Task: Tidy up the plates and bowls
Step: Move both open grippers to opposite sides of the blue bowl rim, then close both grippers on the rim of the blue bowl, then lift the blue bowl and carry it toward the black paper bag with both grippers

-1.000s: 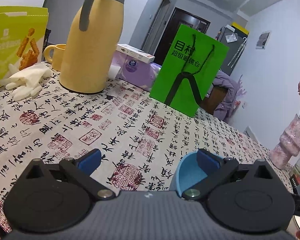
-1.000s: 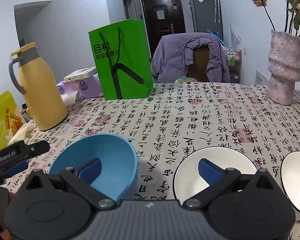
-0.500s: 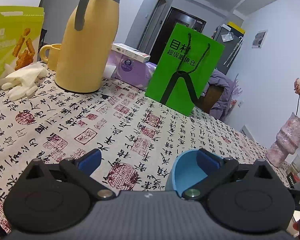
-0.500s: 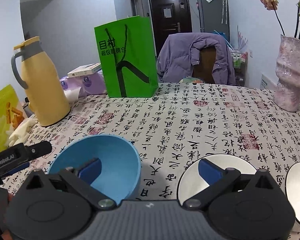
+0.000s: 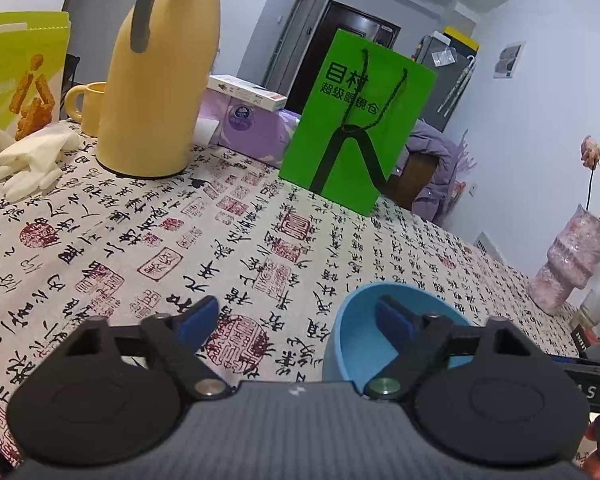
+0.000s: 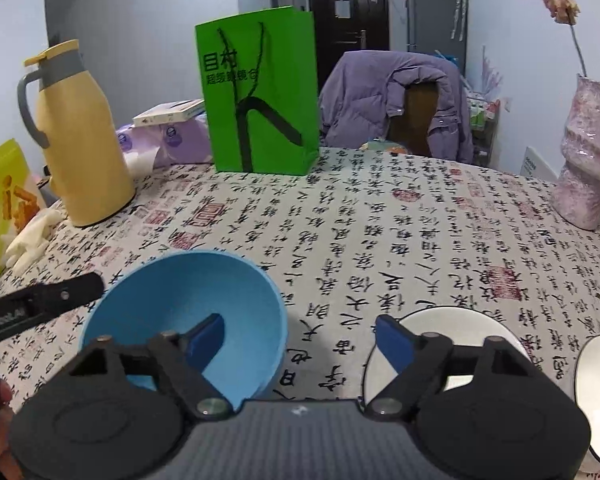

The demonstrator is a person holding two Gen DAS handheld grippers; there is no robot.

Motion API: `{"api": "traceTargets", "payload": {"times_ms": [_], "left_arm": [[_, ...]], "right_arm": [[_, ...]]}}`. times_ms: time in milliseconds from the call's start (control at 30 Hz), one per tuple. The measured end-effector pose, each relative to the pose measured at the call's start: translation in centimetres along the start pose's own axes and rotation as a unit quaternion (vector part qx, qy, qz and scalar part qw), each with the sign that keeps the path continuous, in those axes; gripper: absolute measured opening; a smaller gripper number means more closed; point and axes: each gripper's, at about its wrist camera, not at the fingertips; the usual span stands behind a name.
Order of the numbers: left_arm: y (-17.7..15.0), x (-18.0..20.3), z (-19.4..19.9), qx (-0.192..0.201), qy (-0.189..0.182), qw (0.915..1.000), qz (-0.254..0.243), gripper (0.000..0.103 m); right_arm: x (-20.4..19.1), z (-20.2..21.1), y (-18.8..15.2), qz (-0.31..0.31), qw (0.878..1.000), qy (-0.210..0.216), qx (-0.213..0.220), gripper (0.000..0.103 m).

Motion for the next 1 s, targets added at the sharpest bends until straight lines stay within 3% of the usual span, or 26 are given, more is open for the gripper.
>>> {"api": "traceTargets", "payload": {"times_ms": [100, 300, 500, 633, 1000], "left_arm": [[-0.1, 0.1, -0.1, -0.004, -0.001, 1.0, -0.003, 0.066], [-0.3, 0.3, -0.5, -0.021, -0.011, 0.9997, -0.01, 0.042], [-0.5, 0.4, -0.9, -0.042, -0.03, 0.9986, -0.009, 0.022], [-0.6, 0.6, -0.9, -0.049, -0.044, 0.9978, -0.013, 0.015], [-0.9, 1.0, -1.4, -0.063, -0.049, 0.9966, -0.021, 0.015]], "right_arm": [[-0.5, -0.4, 0.1, 0.009, 1.0, 0.007, -0.007, 0.054], [-1.2, -1.5, 0.0, 0.021, 0.999, 0.01, -0.029, 0.034], [-1.0, -2.6, -0.3, 0.011, 0.998, 0.006, -0.059, 0.02], [-1.0, -3.2, -0.6, 0.005, 0.998, 0.008, -0.069, 0.016], [-1.4, -3.1, -1.0, 0.011, 0.998, 0.002, -0.066, 0.013]]}}
Point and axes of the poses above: each gripper's, at about its wrist camera, not at the fingertips, and z roughly against the way its jaws point, x to its right, y to its top
